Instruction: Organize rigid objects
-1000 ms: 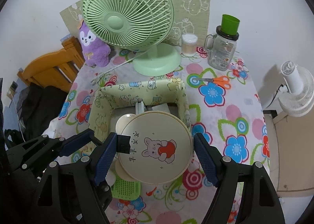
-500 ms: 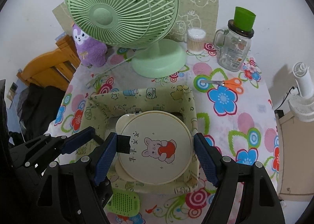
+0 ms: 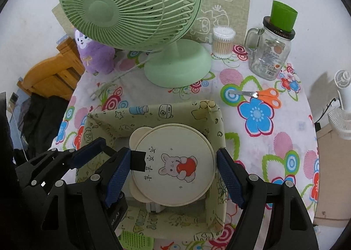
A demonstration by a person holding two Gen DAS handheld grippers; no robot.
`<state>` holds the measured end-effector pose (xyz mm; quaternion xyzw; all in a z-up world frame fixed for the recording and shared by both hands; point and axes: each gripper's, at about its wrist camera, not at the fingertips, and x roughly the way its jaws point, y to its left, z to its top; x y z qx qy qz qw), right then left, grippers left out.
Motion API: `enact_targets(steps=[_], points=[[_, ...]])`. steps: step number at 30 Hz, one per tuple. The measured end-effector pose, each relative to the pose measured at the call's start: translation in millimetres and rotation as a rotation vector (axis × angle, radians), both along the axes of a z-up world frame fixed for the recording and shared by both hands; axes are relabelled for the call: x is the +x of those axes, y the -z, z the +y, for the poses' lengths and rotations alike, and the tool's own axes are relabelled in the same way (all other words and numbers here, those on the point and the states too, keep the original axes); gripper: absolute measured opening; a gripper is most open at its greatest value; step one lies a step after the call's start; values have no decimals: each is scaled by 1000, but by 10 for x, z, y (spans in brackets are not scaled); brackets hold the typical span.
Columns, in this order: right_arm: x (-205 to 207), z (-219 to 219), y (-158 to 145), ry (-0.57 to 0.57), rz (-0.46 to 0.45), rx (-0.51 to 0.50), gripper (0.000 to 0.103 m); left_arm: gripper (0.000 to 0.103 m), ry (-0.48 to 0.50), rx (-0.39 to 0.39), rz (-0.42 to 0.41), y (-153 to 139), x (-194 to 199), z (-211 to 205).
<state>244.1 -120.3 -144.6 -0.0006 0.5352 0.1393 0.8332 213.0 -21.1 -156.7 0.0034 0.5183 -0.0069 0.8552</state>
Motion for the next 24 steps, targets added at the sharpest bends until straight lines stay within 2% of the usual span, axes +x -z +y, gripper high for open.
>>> enact_targets(steps=[4, 8, 11, 14, 19, 24], points=[[43, -8, 54, 0, 12, 8, 80, 41, 6, 21, -9, 31, 21, -11], [81, 15, 120, -17, 20, 4, 80, 63, 20, 31, 11, 67, 7, -14], [106, 32, 171, -27, 28, 0, 80, 70, 28, 28, 23, 70, -34, -4], [127, 48, 188, -34, 19, -2, 80, 79, 46, 33, 70, 126, -25, 7], [177, 103, 206, -49, 3, -20, 80, 81, 66, 30, 107, 158, -43, -2], [222, 150, 229, -55, -4, -28, 80, 87, 67, 15, 138, 157, -56, 3]])
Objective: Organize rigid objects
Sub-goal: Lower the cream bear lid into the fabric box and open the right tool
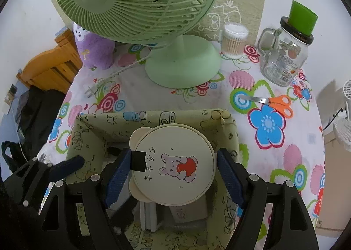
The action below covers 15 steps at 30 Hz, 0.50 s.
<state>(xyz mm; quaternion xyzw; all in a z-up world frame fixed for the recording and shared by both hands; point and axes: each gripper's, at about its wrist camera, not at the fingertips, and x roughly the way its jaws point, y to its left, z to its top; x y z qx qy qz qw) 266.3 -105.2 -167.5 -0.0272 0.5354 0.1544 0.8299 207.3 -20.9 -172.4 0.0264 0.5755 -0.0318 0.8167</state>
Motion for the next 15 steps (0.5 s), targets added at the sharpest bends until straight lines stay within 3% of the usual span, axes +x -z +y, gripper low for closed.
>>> enact_targets(steps=[6, 15], points=[[12, 64, 146, -2, 56, -8, 80, 89, -17, -28, 13, -4, -10, 29], [4, 142, 192, -20, 46, -33, 86, 89, -24, -37, 9, -35, -11, 70]])
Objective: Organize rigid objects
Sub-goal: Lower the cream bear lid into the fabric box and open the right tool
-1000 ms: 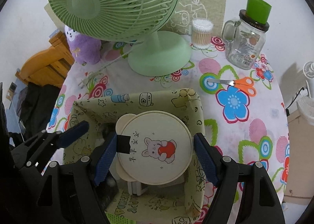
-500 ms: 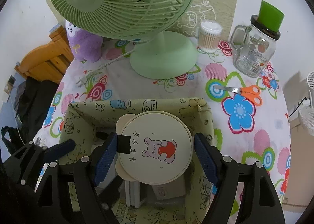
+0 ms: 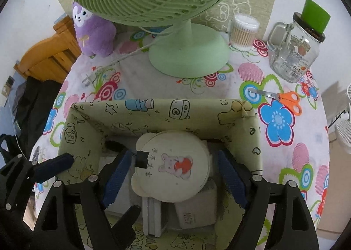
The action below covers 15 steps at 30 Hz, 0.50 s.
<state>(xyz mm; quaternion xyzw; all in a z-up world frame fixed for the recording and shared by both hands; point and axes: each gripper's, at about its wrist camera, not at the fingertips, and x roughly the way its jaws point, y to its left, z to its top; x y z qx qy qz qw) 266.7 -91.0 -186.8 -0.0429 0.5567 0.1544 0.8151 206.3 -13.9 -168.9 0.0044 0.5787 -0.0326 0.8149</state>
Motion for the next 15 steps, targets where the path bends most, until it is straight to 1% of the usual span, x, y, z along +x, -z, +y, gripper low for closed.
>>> enact_targets(steps=[4, 7, 15], points=[[-23, -18, -12, 8, 17, 20, 88, 89, 6, 0, -5, -11, -14, -5], [-77, -27, -41, 14, 11, 10, 91, 90, 13, 5, -14, -48, -43, -13], [-240, -89, -191, 39, -10, 11, 91, 91, 23, 15, -34, -167, -152, -51]])
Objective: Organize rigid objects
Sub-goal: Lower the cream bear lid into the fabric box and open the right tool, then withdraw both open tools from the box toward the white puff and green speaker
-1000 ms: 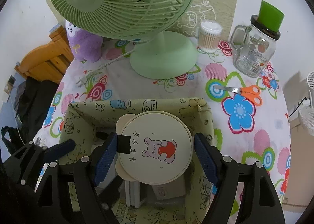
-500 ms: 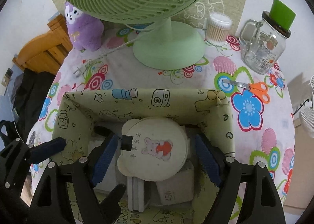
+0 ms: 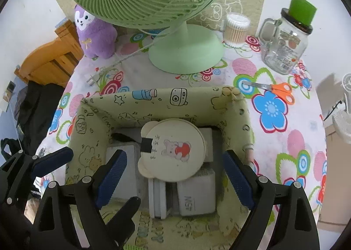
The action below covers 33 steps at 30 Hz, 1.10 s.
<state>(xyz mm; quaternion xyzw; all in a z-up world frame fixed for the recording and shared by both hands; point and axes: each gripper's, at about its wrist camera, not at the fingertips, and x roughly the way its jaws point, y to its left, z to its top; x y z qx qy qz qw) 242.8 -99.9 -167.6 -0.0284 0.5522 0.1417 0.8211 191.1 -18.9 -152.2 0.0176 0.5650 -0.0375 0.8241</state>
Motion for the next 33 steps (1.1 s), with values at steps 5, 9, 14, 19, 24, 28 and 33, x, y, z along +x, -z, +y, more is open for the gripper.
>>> enact_targets(steps=[5, 9, 14, 19, 24, 28, 33], points=[[-98, -71, -125, 19, -17, 5, 91, 91, 6, 0, -22, -121, -99, -38], [-198, -123, -240, 28, -40, 9, 91, 92, 10, 2, -33, -198, -179, -64], [-318, -154, -345, 37, -53, 12, 91, 95, 18, 1, -49, -292, -306, -95], [-444, -161, -445, 40, -68, 21, 91, 96, 19, -9, -58, -390, -429, -90], [-578, -175, -536, 50, -83, 28, 91, 96, 22, -11, -71, -467, -534, -94], [-671, -203, -603, 69, -99, 33, 91, 96, 30, -8, -81, -523, -620, -107], [-789, -272, -679, 103, -121, 33, 91, 96, 34, -2, -87, -558, -714, -119]])
